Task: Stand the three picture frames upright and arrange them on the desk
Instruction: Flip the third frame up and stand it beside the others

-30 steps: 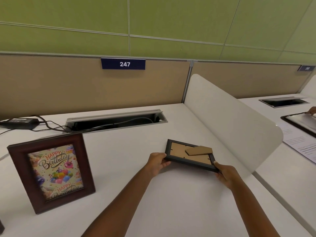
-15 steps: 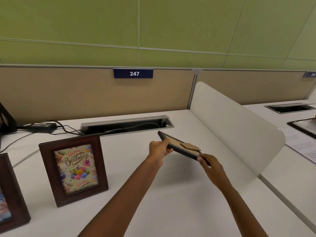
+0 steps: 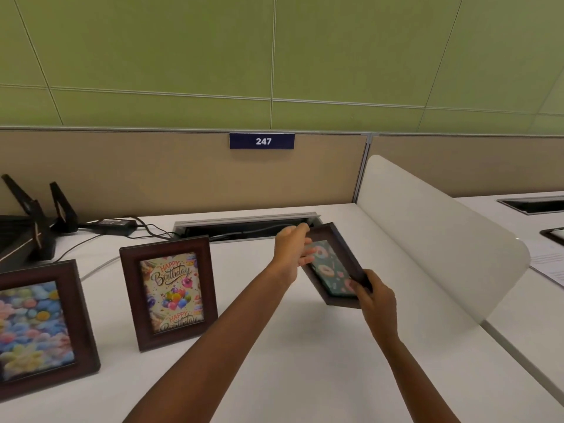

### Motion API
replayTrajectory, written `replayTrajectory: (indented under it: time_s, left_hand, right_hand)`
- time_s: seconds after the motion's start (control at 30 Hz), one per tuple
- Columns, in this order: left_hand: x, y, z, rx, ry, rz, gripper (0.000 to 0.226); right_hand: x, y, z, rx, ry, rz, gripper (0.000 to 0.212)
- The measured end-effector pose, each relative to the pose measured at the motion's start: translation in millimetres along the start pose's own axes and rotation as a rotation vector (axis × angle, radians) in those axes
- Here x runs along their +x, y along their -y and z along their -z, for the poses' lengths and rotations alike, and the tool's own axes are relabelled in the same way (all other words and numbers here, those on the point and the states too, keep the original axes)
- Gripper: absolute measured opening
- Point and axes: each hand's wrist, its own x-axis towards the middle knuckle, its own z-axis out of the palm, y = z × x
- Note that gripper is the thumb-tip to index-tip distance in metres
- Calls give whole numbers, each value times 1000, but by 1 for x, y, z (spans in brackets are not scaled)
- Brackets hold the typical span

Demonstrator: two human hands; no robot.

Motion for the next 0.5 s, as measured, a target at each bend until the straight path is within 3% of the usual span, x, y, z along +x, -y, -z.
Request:
replayTrajectory:
  time_s: [0.07,0.17,0.27,0.5]
  left_hand:
    - [1,2,6,81,-45,-91,10]
    - [3,21,25,332,-173,-153,43]
    - [4,46,44,450,-206,-142,45]
    - [0,61,60,312,-41,-129,37]
  right_hand:
    - [-1,3,-4,138,-24,-57,6]
    - [-2,9,-7,421,-19,-171,3]
    - [-2,16,-7,709,32,-336,10]
    - [-2,28,-15,906,91,-527,9]
